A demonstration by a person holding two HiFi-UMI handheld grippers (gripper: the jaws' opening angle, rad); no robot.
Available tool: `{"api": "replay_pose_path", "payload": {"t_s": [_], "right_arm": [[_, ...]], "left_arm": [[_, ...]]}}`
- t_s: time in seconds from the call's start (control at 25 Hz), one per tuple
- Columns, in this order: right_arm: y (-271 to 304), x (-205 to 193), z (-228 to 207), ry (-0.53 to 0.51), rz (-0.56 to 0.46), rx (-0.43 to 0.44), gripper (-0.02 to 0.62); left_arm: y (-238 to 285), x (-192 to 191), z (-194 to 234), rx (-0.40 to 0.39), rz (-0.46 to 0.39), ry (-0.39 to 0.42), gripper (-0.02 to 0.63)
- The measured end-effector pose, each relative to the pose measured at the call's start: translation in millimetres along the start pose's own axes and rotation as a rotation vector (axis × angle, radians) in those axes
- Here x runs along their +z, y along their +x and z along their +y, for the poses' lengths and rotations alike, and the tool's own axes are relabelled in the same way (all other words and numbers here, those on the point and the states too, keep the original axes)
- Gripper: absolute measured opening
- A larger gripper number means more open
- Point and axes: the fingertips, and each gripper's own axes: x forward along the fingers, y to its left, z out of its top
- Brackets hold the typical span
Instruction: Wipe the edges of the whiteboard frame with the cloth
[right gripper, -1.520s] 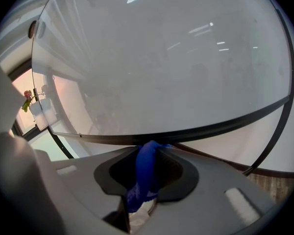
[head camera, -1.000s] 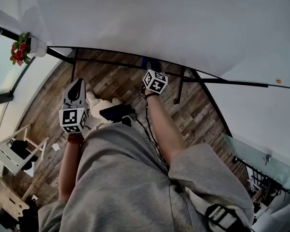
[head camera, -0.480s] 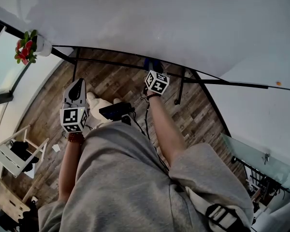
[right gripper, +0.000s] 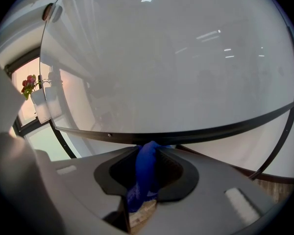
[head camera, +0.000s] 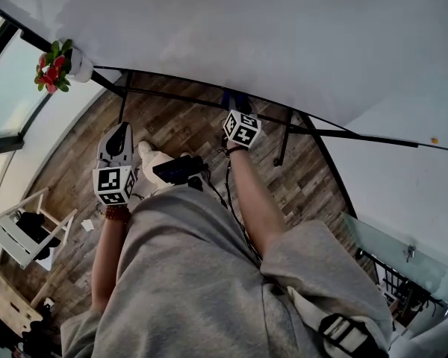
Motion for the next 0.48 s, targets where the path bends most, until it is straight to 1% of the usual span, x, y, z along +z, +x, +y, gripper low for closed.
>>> {"api": "replay_pose_path", "payload": {"t_s": [0.16,0.32,0.48], "right_arm": [[4.6,-0.7,12.7,-0.003,0.004,0.007,0.107],[9.8,-3.7,33.0,-0.033,0.015,0.041,0.109],[14.9,-4.3,50.0,-0.032,0.017,0.055,0.109]], "left_arm": [[-1.4,-4.3,11.5,0.014,0.000,-0.015,0.021],[-6.5,-8.2,18.7,0.019,0.007,-0.016,0.021],[-14.3,-15.5,34.2,0.048,0.013,-0.039,0.021]]}}
